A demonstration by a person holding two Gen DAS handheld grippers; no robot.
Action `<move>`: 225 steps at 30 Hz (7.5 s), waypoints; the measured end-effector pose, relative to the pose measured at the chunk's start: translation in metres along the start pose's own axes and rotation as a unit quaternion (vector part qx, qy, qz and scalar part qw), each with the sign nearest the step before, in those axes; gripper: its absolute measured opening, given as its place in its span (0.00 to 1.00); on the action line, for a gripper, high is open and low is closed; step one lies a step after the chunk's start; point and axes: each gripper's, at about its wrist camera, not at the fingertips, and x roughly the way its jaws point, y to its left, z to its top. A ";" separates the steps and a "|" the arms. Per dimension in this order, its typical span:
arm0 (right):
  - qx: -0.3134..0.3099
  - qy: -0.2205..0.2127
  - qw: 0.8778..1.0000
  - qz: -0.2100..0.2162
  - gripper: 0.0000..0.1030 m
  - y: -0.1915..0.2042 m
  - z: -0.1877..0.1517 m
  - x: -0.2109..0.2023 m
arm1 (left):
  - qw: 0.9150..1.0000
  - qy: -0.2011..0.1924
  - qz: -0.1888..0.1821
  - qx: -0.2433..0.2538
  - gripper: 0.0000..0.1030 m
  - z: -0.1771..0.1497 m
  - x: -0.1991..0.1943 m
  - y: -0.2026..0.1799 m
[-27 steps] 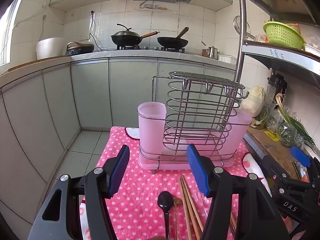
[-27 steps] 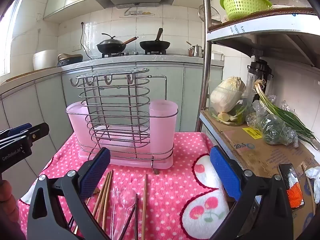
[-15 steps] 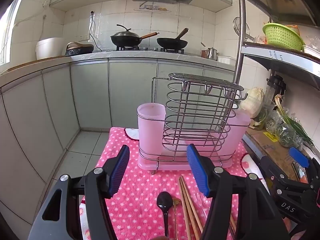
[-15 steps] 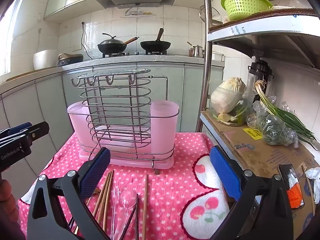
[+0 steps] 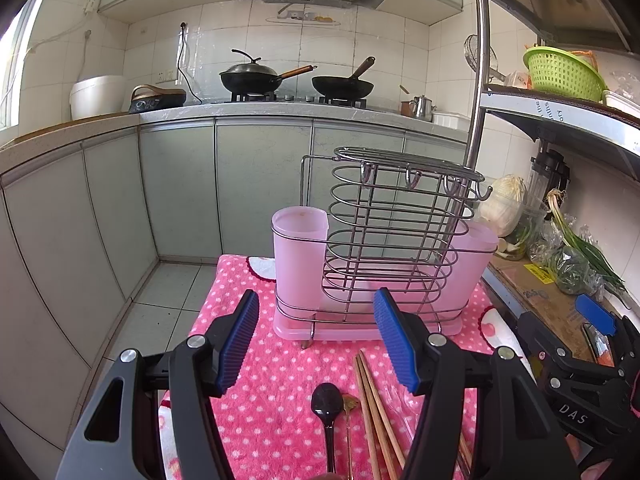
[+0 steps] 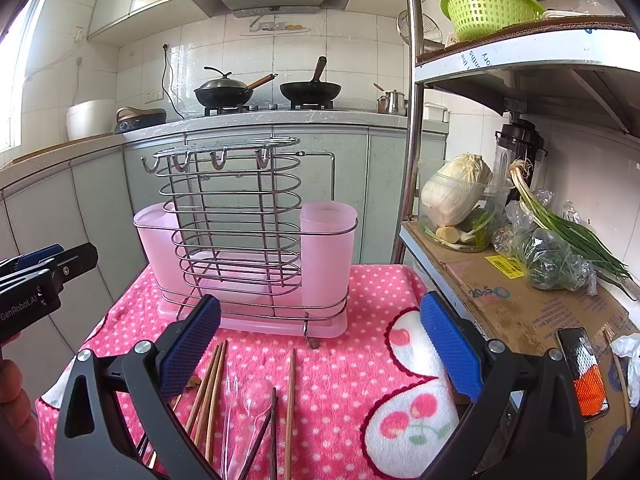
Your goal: Organize utensils
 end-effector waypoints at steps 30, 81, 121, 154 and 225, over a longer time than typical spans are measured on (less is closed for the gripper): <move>0.002 -0.002 1.000 0.001 0.97 -0.002 -0.002 -0.001 | 1.000 0.000 -0.005 -0.002 0.58 0.001 -0.002 -0.001; 0.003 0.019 1.000 0.005 0.97 -0.015 0.000 -0.003 | 0.999 0.036 -0.028 0.005 0.58 -0.002 0.005 0.005; 0.125 0.235 0.958 0.104 0.67 -0.067 -0.044 0.070 | 0.894 0.421 -0.138 -0.072 0.21 -0.077 0.137 0.021; 0.103 0.387 0.908 0.120 0.30 -0.012 -0.060 0.179 | 0.927 0.337 -0.153 -0.066 0.10 -0.050 0.111 0.055; 0.099 0.074 0.987 0.106 0.06 -0.075 0.166 0.143 | 0.989 0.113 -0.084 -0.045 0.08 0.152 0.110 0.081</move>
